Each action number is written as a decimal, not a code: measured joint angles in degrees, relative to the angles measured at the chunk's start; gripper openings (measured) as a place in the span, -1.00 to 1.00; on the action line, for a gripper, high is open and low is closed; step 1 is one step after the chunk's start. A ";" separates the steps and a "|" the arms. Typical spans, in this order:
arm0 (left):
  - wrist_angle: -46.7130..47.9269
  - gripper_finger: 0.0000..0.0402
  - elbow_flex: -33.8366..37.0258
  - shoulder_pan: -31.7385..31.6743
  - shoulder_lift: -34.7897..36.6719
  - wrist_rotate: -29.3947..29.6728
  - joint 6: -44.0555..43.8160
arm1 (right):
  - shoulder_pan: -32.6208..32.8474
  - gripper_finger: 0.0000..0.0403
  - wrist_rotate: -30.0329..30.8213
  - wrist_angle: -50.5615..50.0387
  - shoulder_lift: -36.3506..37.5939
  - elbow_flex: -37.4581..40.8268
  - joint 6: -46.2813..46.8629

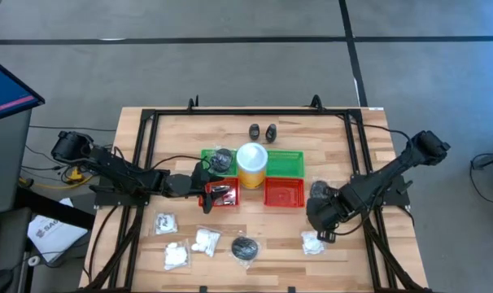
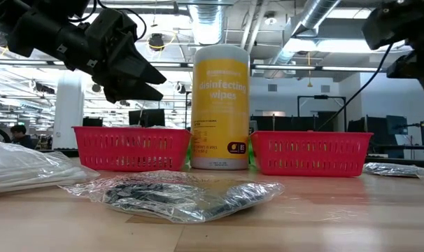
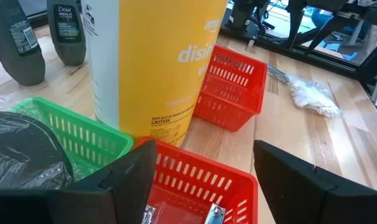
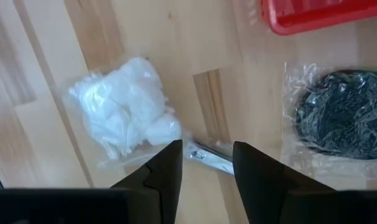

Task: Pick & Place Travel size toiletries
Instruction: Put the nail cutter into the left red basket

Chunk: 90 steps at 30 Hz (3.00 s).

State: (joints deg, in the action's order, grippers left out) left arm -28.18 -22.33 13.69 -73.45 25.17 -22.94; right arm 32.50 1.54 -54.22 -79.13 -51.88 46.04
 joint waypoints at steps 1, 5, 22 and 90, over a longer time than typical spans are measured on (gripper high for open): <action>-0.17 0.29 0.00 0.00 0.00 0.00 0.00 | 0.25 -0.36 0.02 -0.18 0.00 0.00 -0.15; -0.29 0.29 0.00 0.00 0.00 0.00 0.00 | 1.28 -0.39 0.06 -0.87 -0.96 0.00 -1.04; -1.53 0.29 0.02 0.00 0.00 0.00 0.00 | 4.80 -0.37 0.01 1.71 -9.93 2.59 -6.87; -1.42 0.29 0.02 0.00 0.00 0.02 0.17 | 4.18 -0.65 6.08 7.13 -14.97 3.48 -20.98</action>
State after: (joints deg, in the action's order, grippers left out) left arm -29.61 -22.31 13.69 -73.45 25.19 -22.76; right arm 36.68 7.62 -47.09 -94.11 -48.40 25.06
